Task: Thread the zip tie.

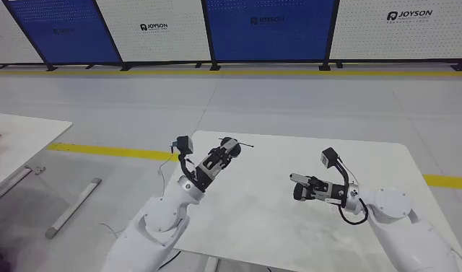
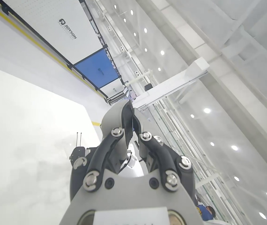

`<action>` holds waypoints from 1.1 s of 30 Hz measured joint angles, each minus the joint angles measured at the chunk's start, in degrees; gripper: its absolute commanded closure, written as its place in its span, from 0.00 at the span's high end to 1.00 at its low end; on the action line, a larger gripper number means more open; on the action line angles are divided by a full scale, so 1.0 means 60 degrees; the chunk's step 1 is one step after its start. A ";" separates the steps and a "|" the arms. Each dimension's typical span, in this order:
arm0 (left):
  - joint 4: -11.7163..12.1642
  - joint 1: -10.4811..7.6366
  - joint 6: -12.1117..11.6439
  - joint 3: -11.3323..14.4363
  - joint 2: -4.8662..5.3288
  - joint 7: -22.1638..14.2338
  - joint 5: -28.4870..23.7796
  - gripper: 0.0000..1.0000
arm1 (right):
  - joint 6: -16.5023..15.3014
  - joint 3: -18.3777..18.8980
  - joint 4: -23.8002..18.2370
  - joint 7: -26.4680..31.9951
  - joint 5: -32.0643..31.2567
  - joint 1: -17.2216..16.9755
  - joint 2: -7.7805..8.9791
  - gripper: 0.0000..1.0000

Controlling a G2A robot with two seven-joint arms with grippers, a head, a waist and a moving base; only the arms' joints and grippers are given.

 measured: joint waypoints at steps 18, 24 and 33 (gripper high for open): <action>0.2355 -0.0855 0.1619 0.1672 -0.0129 -0.1285 0.2653 0.00 | 0.0000 0.0000 0.0000 0.0000 0.0000 0.0000 0.0000 1.00; 0.2466 -0.0909 0.1647 0.1752 -0.0160 -0.1197 0.2541 0.00 | 0.0000 0.0000 0.0000 0.0000 0.0000 0.0000 0.0000 1.00; 0.2454 -0.0904 0.1598 0.1759 -0.0166 -0.1140 0.2552 0.00 | 0.0000 0.0000 0.0000 0.0000 0.0000 0.0000 0.0000 1.00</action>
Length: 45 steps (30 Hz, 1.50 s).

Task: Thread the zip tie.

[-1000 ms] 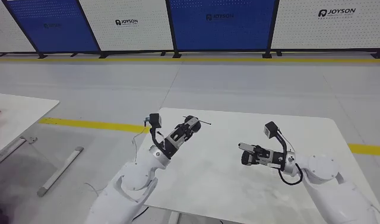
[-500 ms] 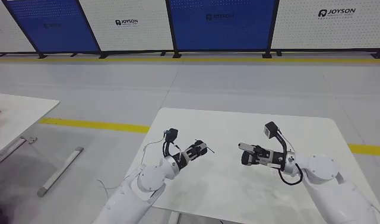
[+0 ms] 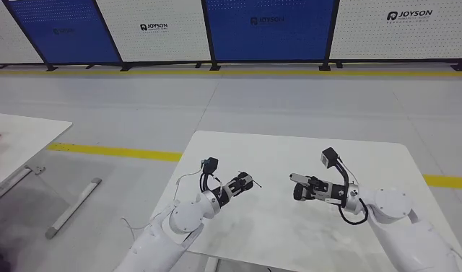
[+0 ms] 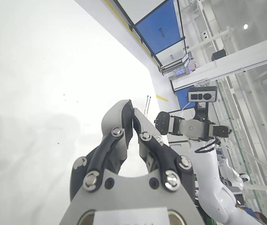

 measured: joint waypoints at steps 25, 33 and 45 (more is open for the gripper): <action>-0.1688 0.0753 -0.1108 -0.1149 0.0012 0.0732 -0.1485 0.00 | 0.0000 0.0000 0.0000 0.0000 0.0000 0.0000 0.0000 1.00; -0.2632 0.1138 -0.2202 -0.1590 0.0006 0.0630 -0.2185 0.00 | 0.0000 0.0000 0.0000 0.0000 0.0000 0.0000 0.0000 1.00; -0.3265 0.1647 -0.2323 -0.1916 0.0017 0.0918 -0.2112 0.00 | 0.0000 0.0000 0.0000 0.0000 0.0000 0.0000 0.0000 1.00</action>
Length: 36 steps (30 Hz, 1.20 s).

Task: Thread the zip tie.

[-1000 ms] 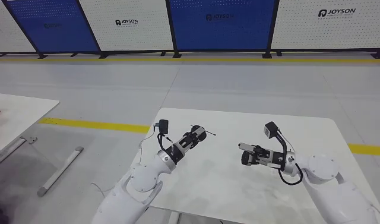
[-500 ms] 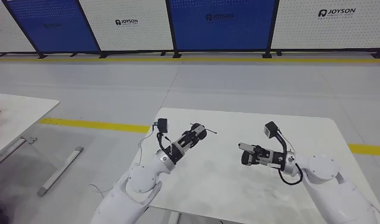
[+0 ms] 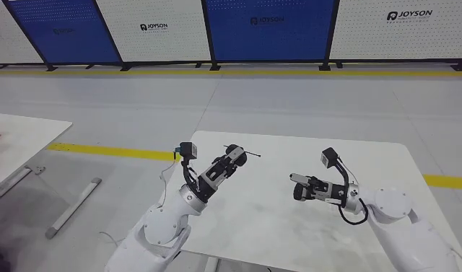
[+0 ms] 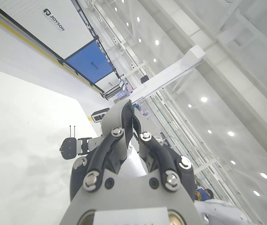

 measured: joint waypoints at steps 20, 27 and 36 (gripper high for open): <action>0.2022 -0.0666 0.1006 0.2008 -0.0192 -0.1069 0.1670 0.00 | 0.0000 0.0000 0.0000 0.0000 0.0000 0.0000 0.0000 1.00; 0.2015 -0.0663 0.1001 0.1999 -0.0191 -0.1068 0.1672 0.00 | 0.0000 0.0000 0.0000 0.0000 0.0000 0.0000 0.0000 1.00; 0.1726 -0.0677 0.0622 0.1941 -0.0297 -0.0217 0.0783 0.00 | 0.0000 0.0000 0.0000 0.0000 0.0000 0.0000 0.0000 1.00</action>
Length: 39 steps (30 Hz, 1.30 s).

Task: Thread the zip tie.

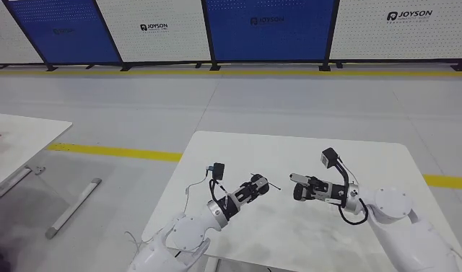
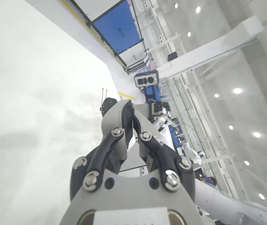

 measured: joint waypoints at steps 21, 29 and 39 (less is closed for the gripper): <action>-0.0329 0.0182 -0.0823 -0.0313 -0.0018 0.0125 -0.0467 0.00 | 0.0000 0.0000 0.0000 0.0000 0.0000 0.0000 0.0000 1.00; -0.0579 0.0397 -0.1005 -0.0523 0.0026 0.0045 -0.0149 0.00 | 0.0000 0.0000 0.0000 0.0000 0.0000 0.0000 0.0000 1.00; -0.0337 0.0315 -0.0603 -0.0362 0.0010 0.0052 0.0398 0.00 | 0.0000 0.0000 0.0000 0.0000 0.0000 0.0000 0.0000 1.00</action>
